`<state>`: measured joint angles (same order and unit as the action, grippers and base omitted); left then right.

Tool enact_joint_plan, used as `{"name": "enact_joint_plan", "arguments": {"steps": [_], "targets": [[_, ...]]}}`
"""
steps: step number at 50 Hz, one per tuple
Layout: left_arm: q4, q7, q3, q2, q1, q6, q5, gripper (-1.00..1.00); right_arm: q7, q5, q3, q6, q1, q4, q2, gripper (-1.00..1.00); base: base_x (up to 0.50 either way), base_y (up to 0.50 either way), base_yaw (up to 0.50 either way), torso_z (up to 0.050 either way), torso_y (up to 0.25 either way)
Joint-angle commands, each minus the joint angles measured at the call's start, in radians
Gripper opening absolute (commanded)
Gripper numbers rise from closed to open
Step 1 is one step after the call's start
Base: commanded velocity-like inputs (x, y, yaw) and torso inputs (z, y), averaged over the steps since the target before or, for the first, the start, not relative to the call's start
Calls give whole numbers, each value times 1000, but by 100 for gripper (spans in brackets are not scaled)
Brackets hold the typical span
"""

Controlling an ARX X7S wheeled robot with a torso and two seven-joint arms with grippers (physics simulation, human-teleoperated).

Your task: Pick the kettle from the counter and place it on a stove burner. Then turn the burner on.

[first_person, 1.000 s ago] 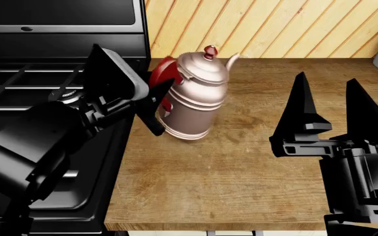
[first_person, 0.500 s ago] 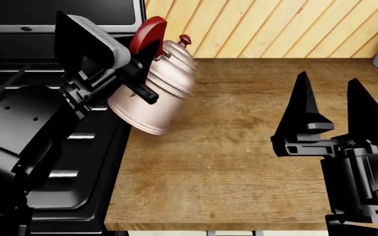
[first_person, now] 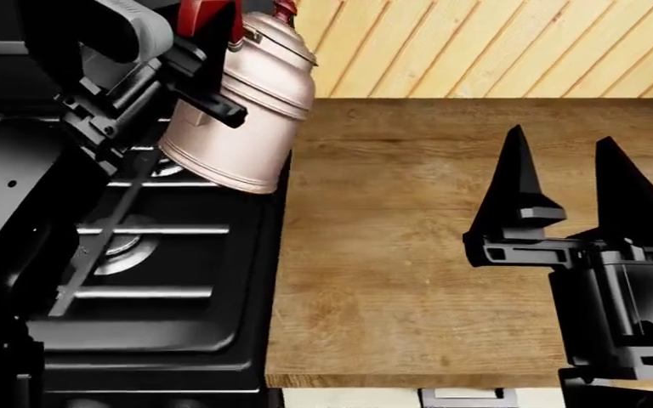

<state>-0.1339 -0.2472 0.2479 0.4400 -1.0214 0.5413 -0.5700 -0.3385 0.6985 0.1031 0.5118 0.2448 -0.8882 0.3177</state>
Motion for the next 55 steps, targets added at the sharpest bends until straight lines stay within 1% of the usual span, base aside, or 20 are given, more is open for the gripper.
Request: {"name": "enact_joint_plan", "arguments": {"steps": [1,16,19,27,43,49,55], "targets": [[-20,31,-37,6,-16,2,-16,-100,-21,4,-13,20,7,-8,13,100,-74,500,0,0,0],[4,38,-25,0,-25,-6,-1,-100,-12,-25,-36,1,3,-17,27,100,-37,500,0,0,1],[9,36,-21,-1,-26,-7,0,-100,-12,-52,-51,-1,3,-26,34,100,104,500,0,0,0],[10,37,-12,-5,-31,-2,0,-100,-13,-41,-44,-17,-2,-28,31,100,134,479,0,0,1],[34,44,6,-27,-50,-12,12,-100,-1,-28,-47,-49,-12,-29,34,100,0,0,0,0,1],[77,50,11,-43,-67,-27,28,-100,1,-26,-51,-56,-12,-24,34,100,0,0,0,0,2],[138,48,22,-74,-87,-59,47,-100,1,-24,-50,-62,-13,-22,37,100,0,0,0,0,0]]}}
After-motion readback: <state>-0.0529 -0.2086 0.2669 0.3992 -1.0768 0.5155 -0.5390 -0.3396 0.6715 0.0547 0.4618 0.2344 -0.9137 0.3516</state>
